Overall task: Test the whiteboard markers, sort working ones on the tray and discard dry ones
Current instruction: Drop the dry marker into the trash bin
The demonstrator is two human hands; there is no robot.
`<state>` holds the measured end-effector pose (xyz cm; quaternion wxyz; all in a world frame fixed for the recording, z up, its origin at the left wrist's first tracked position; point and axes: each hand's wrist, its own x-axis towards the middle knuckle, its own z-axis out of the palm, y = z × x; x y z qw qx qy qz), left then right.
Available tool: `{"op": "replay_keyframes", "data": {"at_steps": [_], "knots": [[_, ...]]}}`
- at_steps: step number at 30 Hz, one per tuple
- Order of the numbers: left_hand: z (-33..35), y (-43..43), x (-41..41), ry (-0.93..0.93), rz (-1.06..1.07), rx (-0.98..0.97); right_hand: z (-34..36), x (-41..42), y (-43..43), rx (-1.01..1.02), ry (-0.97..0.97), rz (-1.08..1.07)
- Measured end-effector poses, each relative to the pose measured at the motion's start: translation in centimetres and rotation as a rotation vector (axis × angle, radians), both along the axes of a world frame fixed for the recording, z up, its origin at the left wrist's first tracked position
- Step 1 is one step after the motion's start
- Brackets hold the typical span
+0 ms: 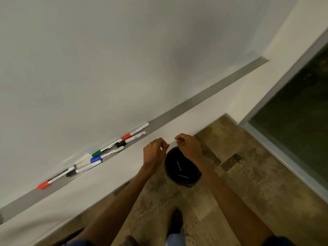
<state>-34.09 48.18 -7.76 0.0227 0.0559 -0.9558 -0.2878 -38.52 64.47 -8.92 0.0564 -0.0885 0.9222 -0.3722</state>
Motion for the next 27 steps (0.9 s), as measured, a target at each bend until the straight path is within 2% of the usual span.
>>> {"op": "replay_keyframes", "data": {"at_steps": [8,18,23,27], "knots": [[4.9,-9.7,4.8,0.143,0.192,0.115,5.0,3.6,-10.9,-0.083,0.094,0.113],[5.9,-26.7,13.3,0.141,0.486,0.023,5.7,8.8,-28.4,-0.149,0.093,0.427],[3.1,-33.0,17.9,0.039,0.506,-0.076,3.6,11.8,-34.7,-0.113,0.091,0.546],[1.8,-35.4,19.3,0.011,0.457,-0.126,2.2,13.0,-38.3,-0.06,0.116,0.558]]}}
